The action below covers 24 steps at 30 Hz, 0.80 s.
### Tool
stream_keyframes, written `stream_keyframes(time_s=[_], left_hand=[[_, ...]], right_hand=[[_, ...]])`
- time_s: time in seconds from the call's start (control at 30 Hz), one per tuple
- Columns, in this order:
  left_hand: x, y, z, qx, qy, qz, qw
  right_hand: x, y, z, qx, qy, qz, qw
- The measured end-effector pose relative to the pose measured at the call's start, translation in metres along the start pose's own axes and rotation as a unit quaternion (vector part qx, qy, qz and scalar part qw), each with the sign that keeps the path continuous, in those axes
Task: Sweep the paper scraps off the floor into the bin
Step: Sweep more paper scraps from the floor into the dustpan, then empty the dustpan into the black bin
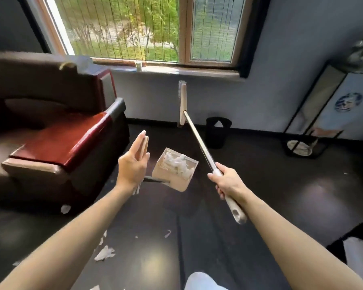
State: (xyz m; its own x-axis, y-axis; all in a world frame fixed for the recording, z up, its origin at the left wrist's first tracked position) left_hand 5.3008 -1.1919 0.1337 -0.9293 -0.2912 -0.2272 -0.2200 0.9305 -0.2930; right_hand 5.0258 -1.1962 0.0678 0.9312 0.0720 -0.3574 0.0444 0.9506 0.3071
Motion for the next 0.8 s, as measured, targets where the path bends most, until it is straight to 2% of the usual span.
stream_keyframes(time_s=[0.17,0.33,0.43,0.6,0.8], left_hand=[[0.038,-0.134,0.026,0.004,0.030,0.030,0.999],[0.088,-0.255,0.054,0.029,0.014,0.062,0.998],[0.117,-0.322,0.062,0.067,-0.012,0.086,0.994],[0.162,-0.422,0.061,0.176,-0.109,0.080,0.975],[0.230,-0.538,0.078,0.246,-0.154,0.164,0.943]], right_hand=[[-0.009,-0.111,0.033,0.024,-0.045,-0.046,0.998],[-0.029,-0.211,0.057,0.042,-0.065,-0.080,0.994],[-0.040,-0.255,0.075,0.054,-0.077,-0.106,0.990],[-0.057,-0.312,0.106,0.072,-0.112,-0.154,0.979],[-0.060,-0.383,0.134,0.086,-0.162,-0.219,0.958]])
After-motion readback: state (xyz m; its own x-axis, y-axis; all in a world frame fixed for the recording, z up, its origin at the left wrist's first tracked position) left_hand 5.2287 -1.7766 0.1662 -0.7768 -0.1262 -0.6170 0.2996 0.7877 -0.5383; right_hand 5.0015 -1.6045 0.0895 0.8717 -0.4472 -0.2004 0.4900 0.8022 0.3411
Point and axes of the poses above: each hand's wrist, its own y-axis away from the middle knuckle, its own x-axis out of the palm, z = x × y, the point moved 5 cm from there along -y, towards the middle knuckle, and after that the axes turned 4 degrees about -y, right-handed, at the moved point
